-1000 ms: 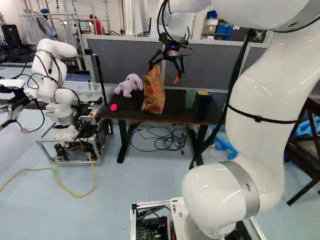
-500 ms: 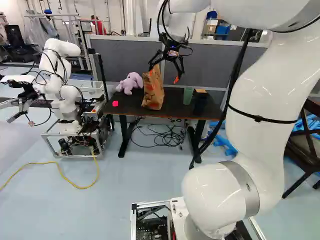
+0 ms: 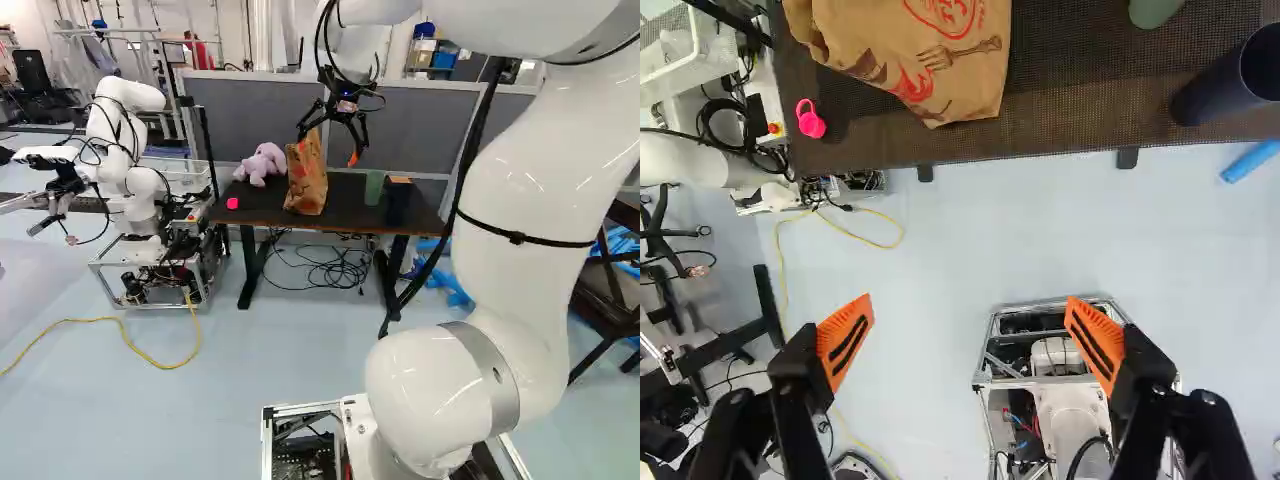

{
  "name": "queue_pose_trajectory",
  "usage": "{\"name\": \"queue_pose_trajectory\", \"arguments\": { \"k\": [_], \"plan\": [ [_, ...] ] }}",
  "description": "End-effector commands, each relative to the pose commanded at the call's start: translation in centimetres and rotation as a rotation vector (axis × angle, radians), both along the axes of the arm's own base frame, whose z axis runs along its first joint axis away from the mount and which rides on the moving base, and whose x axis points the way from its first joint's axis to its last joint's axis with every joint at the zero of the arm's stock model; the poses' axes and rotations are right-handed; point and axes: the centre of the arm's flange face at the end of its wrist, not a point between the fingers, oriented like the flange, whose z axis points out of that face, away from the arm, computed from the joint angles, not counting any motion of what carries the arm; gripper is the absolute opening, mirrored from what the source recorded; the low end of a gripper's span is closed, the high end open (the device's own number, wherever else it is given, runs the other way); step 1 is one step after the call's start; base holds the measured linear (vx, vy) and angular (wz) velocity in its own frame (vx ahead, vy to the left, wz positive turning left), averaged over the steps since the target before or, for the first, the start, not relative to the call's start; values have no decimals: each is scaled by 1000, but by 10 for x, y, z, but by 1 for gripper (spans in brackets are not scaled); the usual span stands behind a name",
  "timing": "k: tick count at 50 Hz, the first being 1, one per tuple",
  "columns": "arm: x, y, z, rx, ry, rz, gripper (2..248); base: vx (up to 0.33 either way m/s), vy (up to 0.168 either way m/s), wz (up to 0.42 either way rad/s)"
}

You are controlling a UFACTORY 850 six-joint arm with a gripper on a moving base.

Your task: Pick up the bag on the ground and place it on the table

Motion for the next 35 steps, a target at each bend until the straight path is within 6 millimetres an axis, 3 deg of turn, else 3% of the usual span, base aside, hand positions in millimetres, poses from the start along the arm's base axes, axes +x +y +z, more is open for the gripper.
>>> {"name": "queue_pose_trajectory", "arguments": {
  "k": [35],
  "plan": [
    [-2,-2,-8,-6,-25,-1,247,0,0,0]
  ]
}}
